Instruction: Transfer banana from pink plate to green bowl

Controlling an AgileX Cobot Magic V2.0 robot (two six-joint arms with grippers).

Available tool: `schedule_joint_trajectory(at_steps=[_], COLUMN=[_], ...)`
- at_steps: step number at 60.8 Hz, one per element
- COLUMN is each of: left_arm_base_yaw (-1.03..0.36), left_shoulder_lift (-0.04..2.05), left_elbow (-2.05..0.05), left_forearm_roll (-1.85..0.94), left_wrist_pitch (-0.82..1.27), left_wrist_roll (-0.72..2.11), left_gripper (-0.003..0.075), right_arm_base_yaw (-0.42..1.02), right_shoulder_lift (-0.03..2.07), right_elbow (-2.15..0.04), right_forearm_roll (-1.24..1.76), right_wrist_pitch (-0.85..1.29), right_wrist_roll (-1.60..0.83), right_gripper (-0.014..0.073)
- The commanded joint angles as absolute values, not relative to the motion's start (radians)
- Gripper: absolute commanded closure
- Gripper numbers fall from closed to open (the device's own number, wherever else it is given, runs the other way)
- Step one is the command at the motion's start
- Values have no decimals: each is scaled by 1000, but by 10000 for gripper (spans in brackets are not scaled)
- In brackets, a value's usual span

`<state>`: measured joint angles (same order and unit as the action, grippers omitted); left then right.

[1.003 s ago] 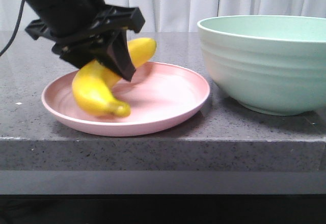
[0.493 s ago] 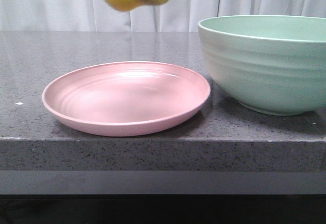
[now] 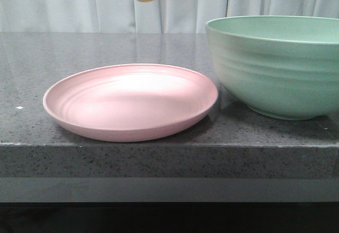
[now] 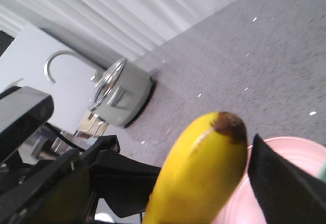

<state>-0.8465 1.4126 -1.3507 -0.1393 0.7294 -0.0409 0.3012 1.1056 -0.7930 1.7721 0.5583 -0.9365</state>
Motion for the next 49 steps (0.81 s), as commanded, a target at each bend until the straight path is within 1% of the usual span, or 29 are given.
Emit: schedule_joint_trajectory(at_steps=[1,5,7,13,17,19,23,26,33,35,39,42,44,49], left_arm_base_yaw=[-856,-856,-856,-856,-856,-856,-856,-856,-856,-856,-856,-856,-856,-854], left_shoulder_lift=[1372,1372,1372,1372,1372,1372,1372,1372,1372,1372,1372,1372,1372,1372], left_elbow=[-1389,-1389,-1389,-1389,-1389,-1389,-1389,-1389,-1389,-1389,-1389,-1389,-1389,-1389], left_forearm_roll=[-153,-153,-153,-153,-153,-153,-153,-148,-133,-128,-123,-110,-102,-88], left_wrist_pitch=[664,664,664,664,664,664,664,664,662,660,658,654,654,654], left_wrist_roll=[-44,-44,-44,-44,-44,-44,-44,-44,-44,-44,-44,-44,-44,-44], left_gripper=[660,660,660,659,654,647,620,575,408,330,228,176,159,153], right_arm_base_yaw=[305,305,305,305,305,305,305,304,303,303,300,289,276,238], right_shoulder_lift=[1139,1165,1171,1172,1172,1172,1172,1172,1172,1172,1172,1172,1172,1172], right_elbow=[-847,-853,-853,-853,-853,-853,-853,-853,-857,-866,-892,-924,-952,-1018], right_forearm_roll=[1841,1847,1849,1849,1849,1849,1849,1849,1832,1816,1771,1714,1659,1525], right_wrist_pitch=[665,699,707,712,711,711,705,701,675,663,638,627,624,615], right_wrist_roll=[-969,-969,-969,-969,-969,-969,-969,-969,-986,-1003,-1022,-1023,-1023,-1023], right_gripper=[-50,-42,-18,118,254,305,389,438,452,452,452,452,452,452])
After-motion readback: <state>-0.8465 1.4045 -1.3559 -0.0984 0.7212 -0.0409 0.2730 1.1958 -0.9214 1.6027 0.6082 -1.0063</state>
